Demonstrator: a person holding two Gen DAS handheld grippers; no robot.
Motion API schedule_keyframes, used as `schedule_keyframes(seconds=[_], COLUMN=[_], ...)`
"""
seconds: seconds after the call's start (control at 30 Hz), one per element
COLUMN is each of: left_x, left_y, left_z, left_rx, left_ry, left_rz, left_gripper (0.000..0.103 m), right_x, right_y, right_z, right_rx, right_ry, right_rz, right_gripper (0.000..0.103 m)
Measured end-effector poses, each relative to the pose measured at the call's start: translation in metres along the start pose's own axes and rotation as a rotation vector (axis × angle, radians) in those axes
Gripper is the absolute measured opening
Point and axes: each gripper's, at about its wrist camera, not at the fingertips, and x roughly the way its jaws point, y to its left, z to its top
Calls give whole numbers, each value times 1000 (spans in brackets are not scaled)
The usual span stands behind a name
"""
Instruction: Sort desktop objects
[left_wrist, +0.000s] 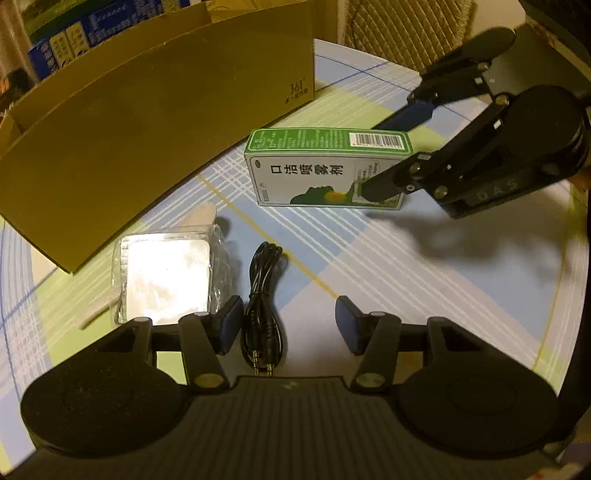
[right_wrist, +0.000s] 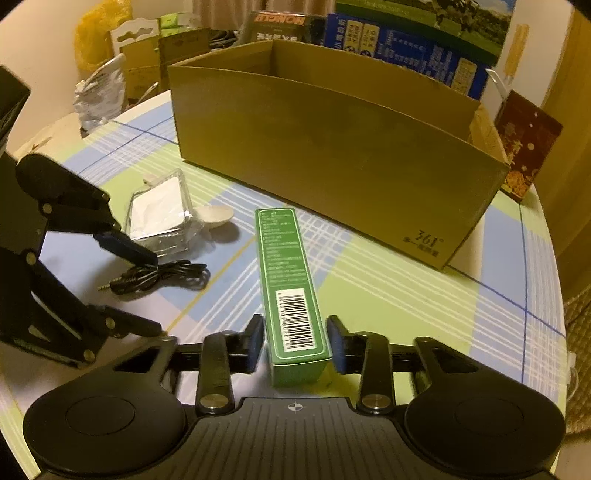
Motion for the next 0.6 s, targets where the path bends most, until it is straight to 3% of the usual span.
schedule_keyframes(seconds=[0.1,0.3,0.6], left_x=[0,-5,-19], left_y=[1,-5,-37], left_z=[0,-3,-7], left_rx=[-33,-117,-144], left_ry=[-3,8,44], left_rz=[2,15,-45], left_gripper=[46,21,20], right_x=[-3,-19,-53], right_y=[2,-4,-1], right_z=[-1,-14,-49], right_rx=[23,160,268], right_ry=[2,32,42], right_rz=[9,33,10], right_gripper=[27,27,28])
